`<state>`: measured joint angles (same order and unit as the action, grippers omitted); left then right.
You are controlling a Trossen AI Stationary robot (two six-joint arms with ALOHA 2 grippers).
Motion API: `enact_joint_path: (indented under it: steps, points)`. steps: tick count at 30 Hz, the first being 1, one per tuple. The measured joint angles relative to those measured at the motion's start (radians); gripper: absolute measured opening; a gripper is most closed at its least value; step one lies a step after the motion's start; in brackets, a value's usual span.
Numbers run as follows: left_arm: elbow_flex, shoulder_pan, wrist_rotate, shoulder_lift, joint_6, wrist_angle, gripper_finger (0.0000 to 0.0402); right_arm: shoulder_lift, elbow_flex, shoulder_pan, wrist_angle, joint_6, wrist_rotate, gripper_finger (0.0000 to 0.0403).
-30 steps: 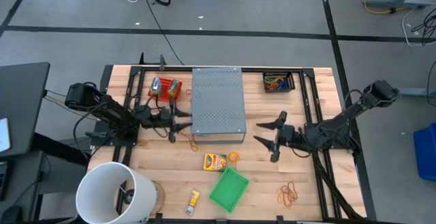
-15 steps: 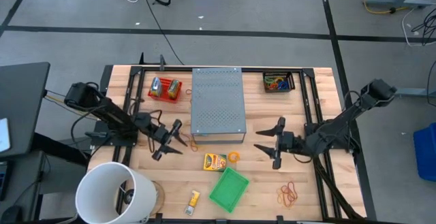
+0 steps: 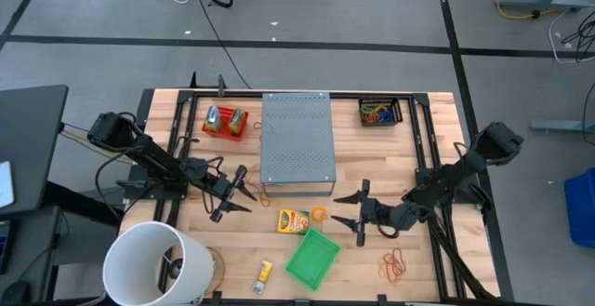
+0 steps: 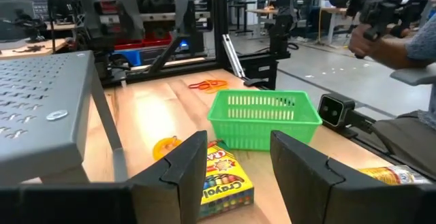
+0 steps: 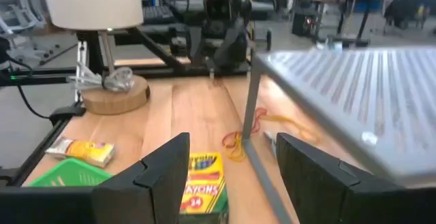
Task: Pick & Place Office Desk Supplies
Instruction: Put the yellow spring keychain into the black basket
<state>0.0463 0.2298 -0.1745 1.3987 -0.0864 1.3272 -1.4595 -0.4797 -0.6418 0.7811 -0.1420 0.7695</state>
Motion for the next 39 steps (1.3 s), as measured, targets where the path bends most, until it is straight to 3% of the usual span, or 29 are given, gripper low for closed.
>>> enact_joint_path:
  steps: [4, 9, 16, 25, 39]
  points:
    - [0.0, 0.0, 0.001, 0.0, -0.01, -0.004, 0.0168, -0.034, -0.008, 0.01, -0.104, -0.165, 0.002, 0.0226]
    - [0.0, -0.022, 0.002, 0.0, -0.077, -0.002, 0.0168, -0.081, -0.101, 0.049, -0.454, -0.35, -0.054, 0.0226]
    - [0.0, -0.035, 0.015, 0.0, -0.099, -0.027, 0.0168, -0.192, -0.286, 0.086, -0.774, -0.377, -0.166, 0.0226]
    - [0.0, -0.036, 0.017, 0.0, -0.12, -0.03, 0.0168, -0.306, -0.358, 0.152, -0.848, -0.348, -0.292, 0.0226]
    - [0.0, -0.036, 0.017, 0.0, -0.122, -0.034, 0.0168, -0.31, -0.359, 0.224, -0.888, -0.305, -0.41, 0.0226]
